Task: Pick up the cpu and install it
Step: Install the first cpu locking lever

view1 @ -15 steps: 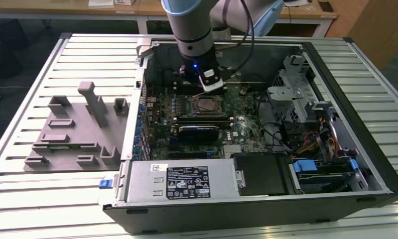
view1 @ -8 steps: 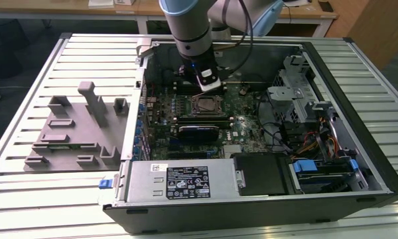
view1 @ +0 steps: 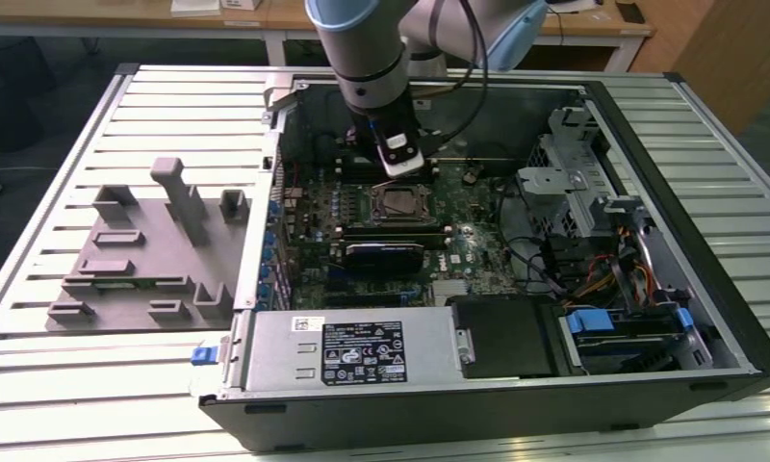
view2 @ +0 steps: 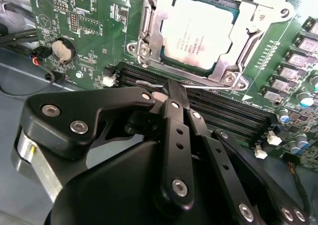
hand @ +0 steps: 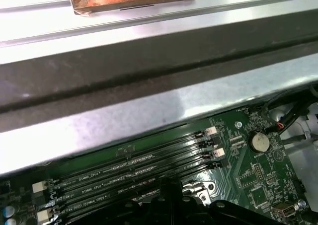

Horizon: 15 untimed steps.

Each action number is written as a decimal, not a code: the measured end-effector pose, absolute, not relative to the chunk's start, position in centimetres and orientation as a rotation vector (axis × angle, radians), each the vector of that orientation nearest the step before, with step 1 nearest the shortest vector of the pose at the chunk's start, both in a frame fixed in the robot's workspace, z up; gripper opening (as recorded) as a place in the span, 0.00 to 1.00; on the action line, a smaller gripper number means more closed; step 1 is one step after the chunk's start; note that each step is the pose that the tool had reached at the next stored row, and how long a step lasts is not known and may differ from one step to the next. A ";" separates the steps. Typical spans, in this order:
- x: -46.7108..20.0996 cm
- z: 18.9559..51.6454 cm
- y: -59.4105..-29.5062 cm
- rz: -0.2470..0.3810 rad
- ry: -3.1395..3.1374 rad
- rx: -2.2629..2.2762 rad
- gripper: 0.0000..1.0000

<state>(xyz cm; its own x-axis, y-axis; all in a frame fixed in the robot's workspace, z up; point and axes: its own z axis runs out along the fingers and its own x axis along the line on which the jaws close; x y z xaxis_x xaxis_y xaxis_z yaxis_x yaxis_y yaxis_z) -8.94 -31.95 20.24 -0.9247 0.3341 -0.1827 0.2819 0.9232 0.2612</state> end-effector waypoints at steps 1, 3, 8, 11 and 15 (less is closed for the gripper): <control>-9.0 20.2 -31.9 0.338 2.856 0.463 0.11; -9.0 20.1 -31.9 0.335 2.849 0.461 0.11; -9.1 20.0 -31.7 0.314 2.834 0.454 0.11; -9.1 19.9 -31.7 0.279 2.828 0.446 0.11; -9.2 19.8 -31.7 0.265 2.828 0.444 0.11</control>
<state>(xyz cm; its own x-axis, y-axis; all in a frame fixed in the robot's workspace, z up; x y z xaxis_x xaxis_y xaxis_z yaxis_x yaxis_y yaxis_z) -9.18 -31.69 19.77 -0.9177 0.3228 -0.2317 0.2742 0.9365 0.2187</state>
